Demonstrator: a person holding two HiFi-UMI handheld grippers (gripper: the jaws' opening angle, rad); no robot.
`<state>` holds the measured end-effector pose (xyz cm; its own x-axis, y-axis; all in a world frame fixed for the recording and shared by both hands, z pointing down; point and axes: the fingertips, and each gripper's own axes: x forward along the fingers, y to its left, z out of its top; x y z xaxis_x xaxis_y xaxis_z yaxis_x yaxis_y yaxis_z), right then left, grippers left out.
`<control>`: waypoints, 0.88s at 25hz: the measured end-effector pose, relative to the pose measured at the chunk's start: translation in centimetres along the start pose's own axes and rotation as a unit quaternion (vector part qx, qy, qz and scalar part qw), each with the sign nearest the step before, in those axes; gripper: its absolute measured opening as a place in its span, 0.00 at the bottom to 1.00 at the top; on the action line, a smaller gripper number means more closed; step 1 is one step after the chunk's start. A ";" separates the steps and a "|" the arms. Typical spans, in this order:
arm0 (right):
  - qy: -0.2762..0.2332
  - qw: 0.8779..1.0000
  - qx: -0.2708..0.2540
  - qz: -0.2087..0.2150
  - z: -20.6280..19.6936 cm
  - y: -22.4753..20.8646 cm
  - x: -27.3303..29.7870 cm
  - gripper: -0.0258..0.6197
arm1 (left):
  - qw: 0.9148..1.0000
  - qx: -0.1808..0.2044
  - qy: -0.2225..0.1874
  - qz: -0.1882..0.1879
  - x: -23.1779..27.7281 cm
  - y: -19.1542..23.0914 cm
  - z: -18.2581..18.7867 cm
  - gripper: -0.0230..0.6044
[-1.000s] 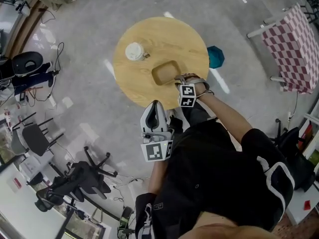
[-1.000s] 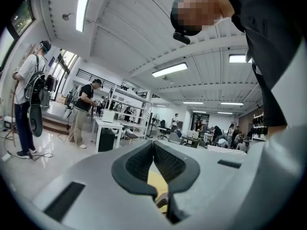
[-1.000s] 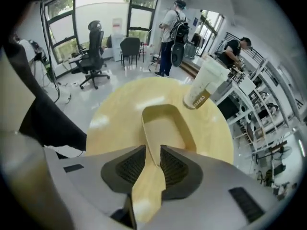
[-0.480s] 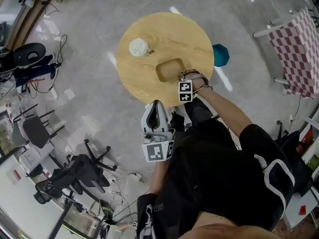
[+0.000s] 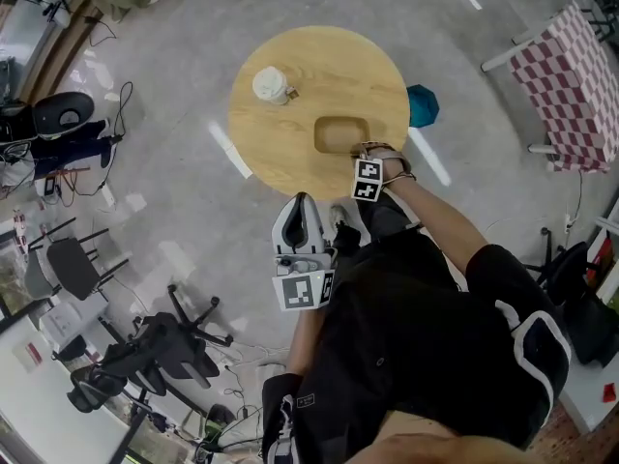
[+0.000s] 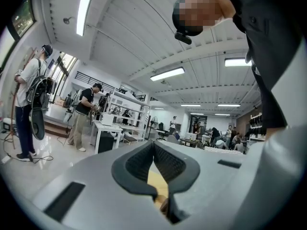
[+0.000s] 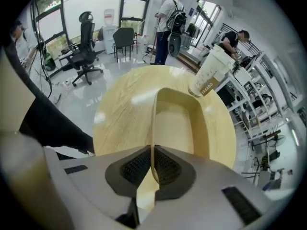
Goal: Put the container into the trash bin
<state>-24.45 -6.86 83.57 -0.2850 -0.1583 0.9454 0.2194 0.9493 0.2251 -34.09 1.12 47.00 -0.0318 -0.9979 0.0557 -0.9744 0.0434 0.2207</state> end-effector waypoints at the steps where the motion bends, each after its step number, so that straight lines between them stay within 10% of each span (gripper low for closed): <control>1: -0.004 1.000 0.018 -0.003 0.0 0.5 -0.9 0.10 | 1.000 0.002 -0.002 -0.008 -0.5 -0.1 0.2 0.05; 22: -0.077 0.938 0.313 -0.128 -11.5 8.4 -21.9 0.10 | 0.974 0.004 0.007 -0.225 -2.6 -17.1 -0.7 0.05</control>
<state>-5.59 1.48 67.49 -0.3962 -0.4081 0.8225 -0.4516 0.8666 0.2124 -17.15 2.97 43.71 0.4012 -0.9154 -0.0324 -0.8911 -0.3982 0.2178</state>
